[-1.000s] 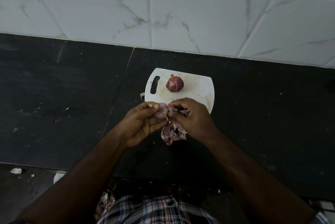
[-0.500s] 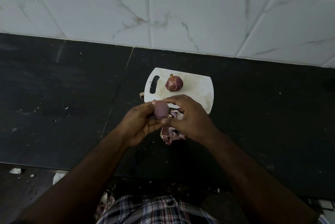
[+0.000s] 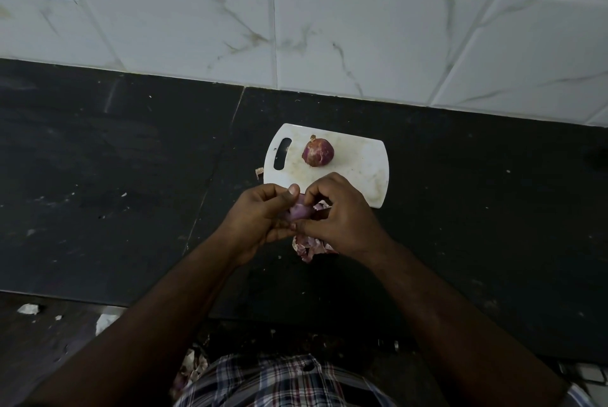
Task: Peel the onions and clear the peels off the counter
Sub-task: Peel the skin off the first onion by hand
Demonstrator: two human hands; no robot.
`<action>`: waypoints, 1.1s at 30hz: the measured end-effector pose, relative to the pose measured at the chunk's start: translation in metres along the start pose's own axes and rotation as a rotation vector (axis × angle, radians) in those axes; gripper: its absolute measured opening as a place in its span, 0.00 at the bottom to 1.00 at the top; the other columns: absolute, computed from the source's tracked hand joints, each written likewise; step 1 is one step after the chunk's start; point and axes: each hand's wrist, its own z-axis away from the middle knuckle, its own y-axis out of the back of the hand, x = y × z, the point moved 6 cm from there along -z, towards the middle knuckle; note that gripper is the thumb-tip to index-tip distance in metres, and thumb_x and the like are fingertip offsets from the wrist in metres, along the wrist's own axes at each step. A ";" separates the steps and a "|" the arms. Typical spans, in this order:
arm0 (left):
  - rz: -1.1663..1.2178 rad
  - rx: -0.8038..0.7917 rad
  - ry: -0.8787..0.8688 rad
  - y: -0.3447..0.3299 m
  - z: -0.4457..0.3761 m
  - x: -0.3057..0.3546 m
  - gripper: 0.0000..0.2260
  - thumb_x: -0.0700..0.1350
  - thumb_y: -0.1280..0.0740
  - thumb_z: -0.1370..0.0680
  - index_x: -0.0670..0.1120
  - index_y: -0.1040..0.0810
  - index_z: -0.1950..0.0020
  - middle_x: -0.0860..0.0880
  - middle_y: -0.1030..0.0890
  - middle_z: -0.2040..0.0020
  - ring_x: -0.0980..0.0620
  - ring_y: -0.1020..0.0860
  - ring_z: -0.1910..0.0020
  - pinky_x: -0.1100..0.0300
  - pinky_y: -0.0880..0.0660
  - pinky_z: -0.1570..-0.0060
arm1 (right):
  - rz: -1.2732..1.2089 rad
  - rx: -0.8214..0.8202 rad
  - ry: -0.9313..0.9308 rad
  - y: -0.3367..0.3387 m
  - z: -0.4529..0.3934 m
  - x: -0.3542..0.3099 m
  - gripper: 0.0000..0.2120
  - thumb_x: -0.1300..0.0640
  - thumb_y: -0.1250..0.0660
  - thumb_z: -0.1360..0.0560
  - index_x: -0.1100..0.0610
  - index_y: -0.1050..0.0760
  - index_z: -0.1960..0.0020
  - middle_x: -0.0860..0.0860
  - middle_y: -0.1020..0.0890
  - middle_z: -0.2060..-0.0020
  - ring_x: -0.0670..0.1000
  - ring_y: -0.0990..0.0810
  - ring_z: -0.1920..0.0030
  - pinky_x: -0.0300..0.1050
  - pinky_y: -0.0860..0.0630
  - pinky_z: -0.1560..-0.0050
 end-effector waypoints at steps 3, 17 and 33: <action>-0.016 0.042 -0.017 -0.004 0.001 0.001 0.22 0.53 0.28 0.29 0.36 0.21 0.45 0.40 0.14 0.54 0.45 0.15 0.58 0.54 0.18 0.59 | 0.030 -0.013 -0.009 0.000 -0.001 -0.001 0.16 0.54 0.20 0.37 0.51 0.25 0.57 0.47 0.25 0.56 0.46 0.23 0.56 0.50 0.20 0.56; -0.087 0.112 -0.042 0.000 0.000 0.015 0.26 0.55 0.28 0.28 0.34 0.23 0.43 0.37 0.15 0.51 0.45 0.15 0.57 0.55 0.19 0.61 | 0.045 0.122 0.118 0.002 0.003 -0.013 0.15 0.57 0.23 0.32 0.54 0.25 0.49 0.48 0.22 0.51 0.47 0.23 0.49 0.45 0.20 0.51; -0.017 0.149 0.021 0.000 0.007 0.007 0.12 0.48 0.30 0.22 0.40 0.24 0.48 0.42 0.16 0.58 0.51 0.15 0.63 0.60 0.19 0.66 | 0.013 -0.034 0.042 -0.003 0.006 -0.015 0.07 0.62 0.29 0.26 0.53 0.22 0.51 0.42 0.20 0.57 0.41 0.21 0.53 0.33 0.24 0.54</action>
